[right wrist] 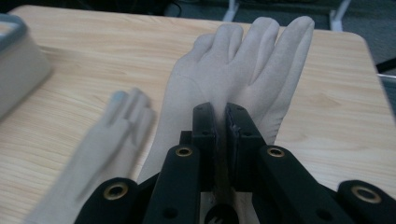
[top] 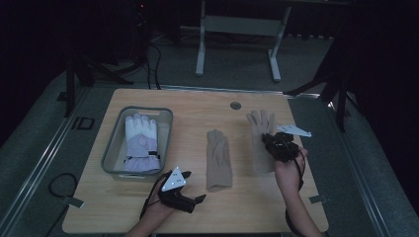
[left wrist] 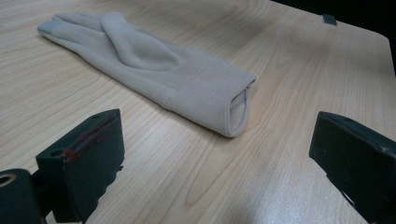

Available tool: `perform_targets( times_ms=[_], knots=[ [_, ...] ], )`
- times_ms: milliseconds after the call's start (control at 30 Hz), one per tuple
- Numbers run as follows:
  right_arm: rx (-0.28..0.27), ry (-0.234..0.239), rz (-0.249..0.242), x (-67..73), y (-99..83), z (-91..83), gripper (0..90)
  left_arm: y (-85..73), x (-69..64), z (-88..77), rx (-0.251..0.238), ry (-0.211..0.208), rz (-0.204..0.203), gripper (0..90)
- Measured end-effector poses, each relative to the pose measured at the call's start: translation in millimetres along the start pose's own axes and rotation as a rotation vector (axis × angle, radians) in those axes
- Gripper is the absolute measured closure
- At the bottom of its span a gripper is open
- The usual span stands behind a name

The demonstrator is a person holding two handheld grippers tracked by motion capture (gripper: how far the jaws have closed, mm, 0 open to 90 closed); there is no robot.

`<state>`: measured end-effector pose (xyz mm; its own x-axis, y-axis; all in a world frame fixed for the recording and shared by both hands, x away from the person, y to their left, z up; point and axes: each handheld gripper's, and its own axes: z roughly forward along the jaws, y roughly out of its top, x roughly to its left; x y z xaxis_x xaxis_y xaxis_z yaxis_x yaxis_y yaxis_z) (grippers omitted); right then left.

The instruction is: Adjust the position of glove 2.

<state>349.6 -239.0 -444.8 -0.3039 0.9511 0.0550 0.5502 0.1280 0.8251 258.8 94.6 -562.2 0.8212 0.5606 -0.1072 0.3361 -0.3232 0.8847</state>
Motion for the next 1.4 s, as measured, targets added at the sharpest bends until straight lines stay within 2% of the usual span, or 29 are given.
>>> perform_targets(
  times_ms=[167, 367, 400, 467, 533, 700, 867, 1000, 1067, 1167, 1267, 1400],
  knots=[
    [-0.018, 0.034, -0.004, 27.2, 3.2, 6.3, 83.2, 0.0, -0.3, -0.2, -0.001, 0.0, 0.004, 3.2],
    [-0.013, 0.085, 0.006, 54.6, 3.4, 15.7, 83.1, 0.3, 0.2, -0.4, -0.001, -0.003, 0.007, 3.2],
    [-0.013, 0.085, 0.006, 54.6, 3.4, 15.7, 83.1, 0.3, 0.2, -0.4, -0.001, -0.003, 0.007, 3.2],
    [-0.014, 0.092, 0.01, 69.2, 2.9, 22.3, 83.1, 0.3, -0.4, 0.0, -0.004, -0.006, 0.013, 3.2],
    [-0.013, 0.103, 0.021, 77.5, 1.3, 26.1, 83.1, 0.5, -0.9, 0.6, -0.004, -0.008, 0.012, 3.2],
    [0.008, 0.105, 0.013, 95.4, -7.6, 36.5, 83.1, 0.6, -1.1, 0.7, -0.004, -0.011, 0.011, 3.2],
    [0.02, 0.119, 0.04, 102.1, -14.3, 44.6, 83.0, 0.4, -0.7, 0.7, -0.001, -0.011, 0.013, 3.2],
    [0.028, 0.119, 0.061, 106.8, -22.7, 49.9, 82.9, 0.4, -0.3, 0.1, -0.004, -0.01, 0.012, 3.2],
    [0.034, 0.108, 0.053, 108.8, -27.9, 53.0, 82.9, 0.4, -0.3, 0.1, -0.003, -0.01, 0.012, 3.2],
    [0.046, 0.113, 0.077, 108.9, -35.3, 57.3, 82.7, 0.3, -0.9, 0.5, -0.002, -0.012, 0.012, 3.2],
    [0.056, 0.119, 0.08, 109.2, -41.8, 61.2, 82.4, 0.2, -1.0, 0.8, -0.003, -0.012, 0.011, 3.2],
    [0.067, 0.103, 0.075, 109.4, -47.9, 65.5, 82.1, 0.4, -1.0, 0.7, -0.001, -0.011, 0.012, 3.2]
  ],
)
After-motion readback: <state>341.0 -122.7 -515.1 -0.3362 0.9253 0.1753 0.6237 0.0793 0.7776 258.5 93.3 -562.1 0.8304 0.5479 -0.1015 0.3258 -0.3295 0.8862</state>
